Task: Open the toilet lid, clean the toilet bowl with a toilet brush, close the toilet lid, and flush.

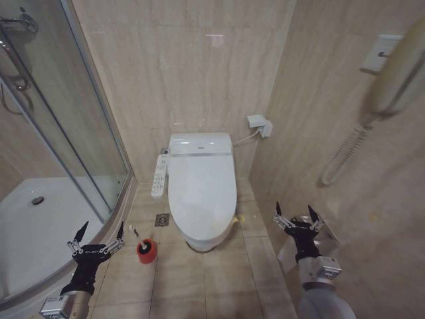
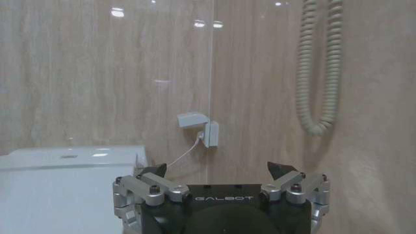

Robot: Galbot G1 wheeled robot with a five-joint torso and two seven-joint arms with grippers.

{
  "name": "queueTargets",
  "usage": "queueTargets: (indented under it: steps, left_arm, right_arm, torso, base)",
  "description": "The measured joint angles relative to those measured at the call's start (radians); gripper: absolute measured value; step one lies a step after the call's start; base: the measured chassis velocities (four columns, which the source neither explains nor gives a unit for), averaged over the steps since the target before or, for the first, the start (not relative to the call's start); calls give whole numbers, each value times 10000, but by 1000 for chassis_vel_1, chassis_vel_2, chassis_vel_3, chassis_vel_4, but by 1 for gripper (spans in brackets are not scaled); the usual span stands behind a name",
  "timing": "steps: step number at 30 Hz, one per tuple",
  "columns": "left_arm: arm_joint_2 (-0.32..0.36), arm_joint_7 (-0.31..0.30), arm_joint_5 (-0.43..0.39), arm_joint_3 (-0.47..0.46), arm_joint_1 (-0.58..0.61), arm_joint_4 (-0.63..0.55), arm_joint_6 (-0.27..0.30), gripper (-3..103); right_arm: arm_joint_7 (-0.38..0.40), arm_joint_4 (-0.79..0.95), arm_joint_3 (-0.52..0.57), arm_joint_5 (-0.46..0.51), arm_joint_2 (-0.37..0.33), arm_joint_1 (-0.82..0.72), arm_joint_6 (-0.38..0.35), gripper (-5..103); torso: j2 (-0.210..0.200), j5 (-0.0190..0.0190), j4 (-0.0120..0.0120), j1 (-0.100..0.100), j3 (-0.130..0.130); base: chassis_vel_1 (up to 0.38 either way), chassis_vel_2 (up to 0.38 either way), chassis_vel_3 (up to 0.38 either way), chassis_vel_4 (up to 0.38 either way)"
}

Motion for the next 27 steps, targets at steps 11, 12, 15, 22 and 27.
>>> queueTargets:
  steps: [11, 12, 15, 22, 27]
  left_arm:
    - [-2, 0, 0, 0, 5, 0, 0, 100]
    - [-2, 0, 0, 0, 5, 0, 0, 100]
    - [-2, 0, 0, 0, 4, 0, 0, 100]
    - [-1, 0, 0, 0, 0, 0, 0, 100]
    - [0, 0, 0, 0, 0, -1, 0, 100]
  right_arm:
    - [12, -153, 4, -109, 66, 18, 260, 100]
    - [12, -153, 4, -109, 66, 18, 260, 100]
    - [81, -138, 1, -118, 93, 11, 258, 100]
    - [400, -103, 15, -710, 162, -20, 200, 100]
    - [414, -87, -113, -1245, 61, -151, -44, 100]
  torso:
    - [9, 4, -1, -20, -7]
    - [9, 4, -1, -20, -7]
    - [8, 3, 4, -17, -6]
    - [1, 3, 4, 1, 1]
    - [0, 2, 5, 0, 0]
  base:
    - [-2, 20, -3, 6]
    - [0, 0, 0, 0]
    - [-24, 48, 27, -58]
    - [-129, 138, 148, -147]
    - [-90, 88, 80, -62]
